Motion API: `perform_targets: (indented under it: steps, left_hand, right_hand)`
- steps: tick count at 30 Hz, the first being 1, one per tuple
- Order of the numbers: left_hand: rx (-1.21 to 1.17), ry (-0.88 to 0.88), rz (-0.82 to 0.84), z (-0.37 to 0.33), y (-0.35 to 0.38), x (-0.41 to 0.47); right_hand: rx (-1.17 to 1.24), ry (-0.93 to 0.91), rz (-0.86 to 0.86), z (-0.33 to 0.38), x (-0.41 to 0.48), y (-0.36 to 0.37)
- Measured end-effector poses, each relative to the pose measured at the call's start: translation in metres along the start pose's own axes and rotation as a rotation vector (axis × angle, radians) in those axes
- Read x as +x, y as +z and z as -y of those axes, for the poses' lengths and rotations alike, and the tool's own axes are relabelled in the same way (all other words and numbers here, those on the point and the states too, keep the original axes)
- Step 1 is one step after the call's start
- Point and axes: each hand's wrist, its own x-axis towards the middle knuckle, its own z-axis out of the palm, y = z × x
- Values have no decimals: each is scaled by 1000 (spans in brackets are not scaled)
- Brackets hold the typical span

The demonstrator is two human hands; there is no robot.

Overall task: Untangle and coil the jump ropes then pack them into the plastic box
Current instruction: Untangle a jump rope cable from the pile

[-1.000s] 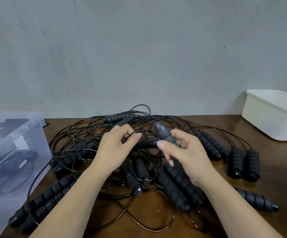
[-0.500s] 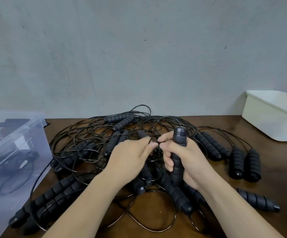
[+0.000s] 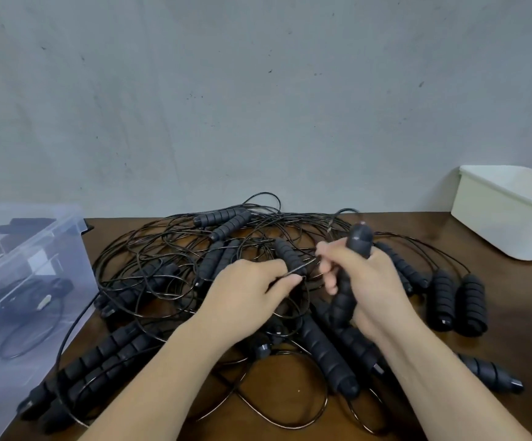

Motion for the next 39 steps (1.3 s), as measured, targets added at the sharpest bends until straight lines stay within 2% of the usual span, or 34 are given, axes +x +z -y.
perform_targets:
  steps: [4, 9, 11, 15, 18, 20, 25, 28, 30, 33, 37, 39]
  left_hand:
    - [-42, -66, -1, 8, -13, 5]
    - [20, -91, 21, 26, -17, 8]
    - [120, -56, 15, 25, -9, 7]
    - [185, -11, -184, 13, -4, 6]
    - [215, 78, -180, 4, 4, 3]
    - [189, 117, -130, -4, 8, -1]
    - [207, 63, -77, -9, 6, -3]
    - [237, 27, -164, -22, -2, -4]
    - [138, -12, -314, -37, -6, -6]
    - [-50, 94, -426, -63, -2, -14]
    - [-378, -78, -227, -75, 10, -24]
    - [-412, -108, -179, -72, 12, -23]
  right_hand:
    - [222, -6, -131, 13, 11, -15]
    - [278, -6, -186, 11, 12, -16]
    - [240, 20, -158, 6, 9, -9]
    - [59, 143, 13, -5, 0, 5]
    - [-63, 124, 114, -13, -5, 11]
    - [-106, 81, 123, -16, -7, 11]
    - [-183, 28, 127, -15, -8, 11]
    - [-214, -4, 78, -13, -9, 13]
    - [-213, -18, 38, -13, -7, 12]
    - [-223, -44, 47, -12, -8, 11]
    - [-234, -36, 76, -12, -10, 10]
    - [-242, -66, 54, -12, -9, 10]
